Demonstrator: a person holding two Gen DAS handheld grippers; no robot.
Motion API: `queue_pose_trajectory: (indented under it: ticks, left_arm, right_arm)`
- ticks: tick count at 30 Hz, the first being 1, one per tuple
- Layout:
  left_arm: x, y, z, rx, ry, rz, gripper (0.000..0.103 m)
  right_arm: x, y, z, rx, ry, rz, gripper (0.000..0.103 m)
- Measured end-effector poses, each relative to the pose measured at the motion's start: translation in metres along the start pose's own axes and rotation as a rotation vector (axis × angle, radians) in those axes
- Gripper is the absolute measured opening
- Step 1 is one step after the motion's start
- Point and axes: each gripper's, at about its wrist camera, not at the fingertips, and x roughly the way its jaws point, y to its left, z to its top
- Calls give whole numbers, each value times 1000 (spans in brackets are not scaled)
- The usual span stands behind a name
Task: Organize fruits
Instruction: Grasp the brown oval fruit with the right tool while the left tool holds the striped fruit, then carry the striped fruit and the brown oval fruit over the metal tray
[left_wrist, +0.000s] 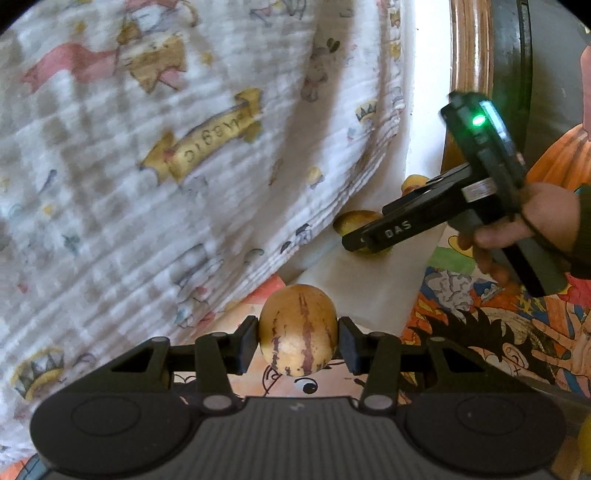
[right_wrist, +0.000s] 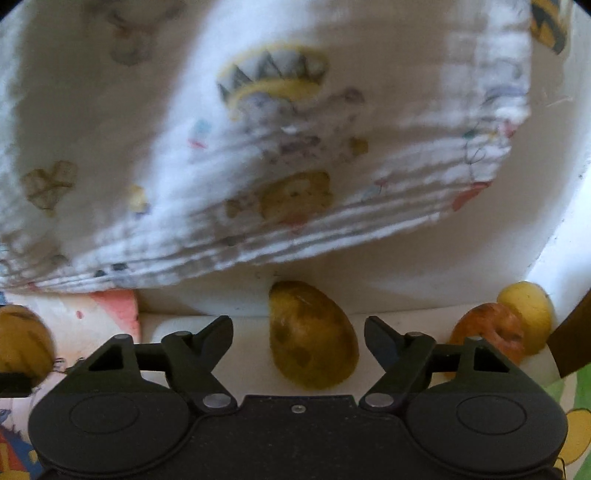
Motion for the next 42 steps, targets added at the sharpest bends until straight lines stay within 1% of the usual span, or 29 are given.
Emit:
queue_pose_trajectory:
  ticks: [3, 5, 6, 7, 12, 17, 21, 33, 37, 42]
  left_arm:
    - [-2, 3, 1, -8, -5, 3, 51]
    - [-3, 5, 1, -11, -4, 4, 51]
    - [-3, 6, 1, -12, -4, 5, 51]
    - [-3, 7, 0, -13, -4, 6, 51]
    - [-7, 10, -2, -17, -7, 9, 51]
    - [-10, 8, -1, -17, -10, 20, 51]
    - [-16, 8, 0, -19, -9, 25, 51]
    - [-54, 2, 7, -15, -38, 24, 51]
    - [-69, -2, 7, -7, -51, 21, 51]
    - [-89, -9, 8, 2, -71, 19, 51]
  right_arm:
    - [12, -3, 4, 4, 33, -10, 79]
    - [18, -2, 5, -1, 52, -13, 69]
    - [21, -2, 5, -2, 67, -19, 63]
    - [23, -1, 5, -9, 75, -36, 59]
    - [21, 0, 2, 2, 62, -45, 57]
    - [4, 11, -7, 3, 49, -51, 57]
    - [-11, 20, -5, -13, 44, -43, 57]
    - [-96, 56, -2, -31, -22, -56, 57]
    - [-125, 60, 2, -34, -52, -64, 57]
    - [-149, 64, 8, -39, -88, -73, 57]
